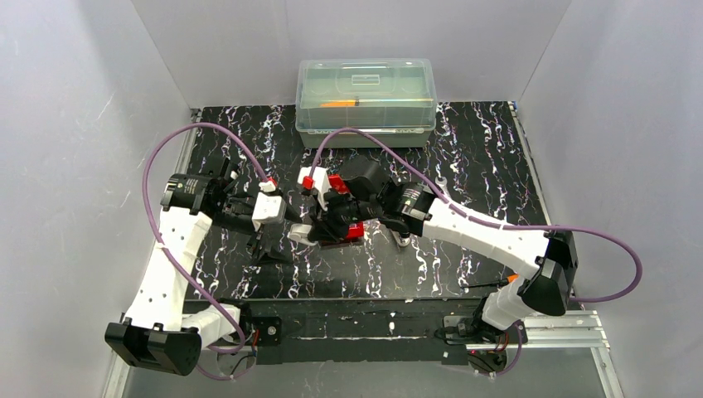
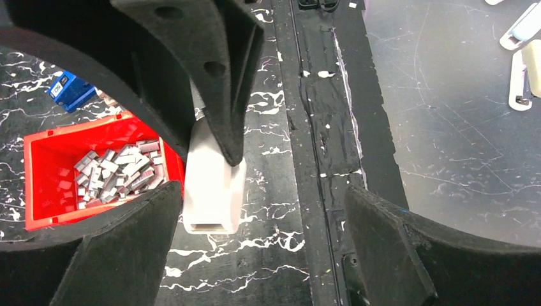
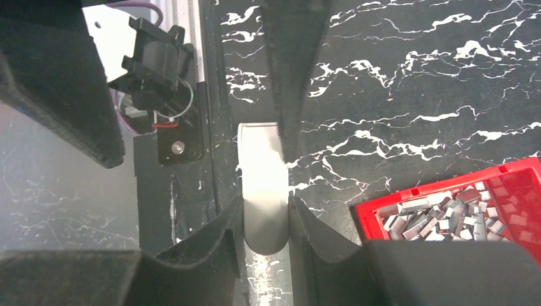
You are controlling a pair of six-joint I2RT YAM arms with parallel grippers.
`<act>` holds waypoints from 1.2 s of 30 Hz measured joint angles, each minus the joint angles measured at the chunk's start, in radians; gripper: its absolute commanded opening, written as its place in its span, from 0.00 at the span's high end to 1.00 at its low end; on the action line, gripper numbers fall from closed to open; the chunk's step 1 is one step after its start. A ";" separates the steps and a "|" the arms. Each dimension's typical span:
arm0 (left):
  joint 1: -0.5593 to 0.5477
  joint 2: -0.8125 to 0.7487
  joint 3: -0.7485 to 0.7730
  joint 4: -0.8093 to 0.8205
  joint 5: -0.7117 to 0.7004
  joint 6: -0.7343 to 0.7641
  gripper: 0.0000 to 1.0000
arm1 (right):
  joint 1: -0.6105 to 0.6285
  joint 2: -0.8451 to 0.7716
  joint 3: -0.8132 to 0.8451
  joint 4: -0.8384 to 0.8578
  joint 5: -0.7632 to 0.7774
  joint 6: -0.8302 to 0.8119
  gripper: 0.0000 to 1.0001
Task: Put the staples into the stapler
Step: Open the stapler at the center of the board.
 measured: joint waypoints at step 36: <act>0.000 0.070 0.035 0.003 0.000 -0.101 1.00 | 0.068 0.001 0.109 -0.012 0.108 0.021 0.20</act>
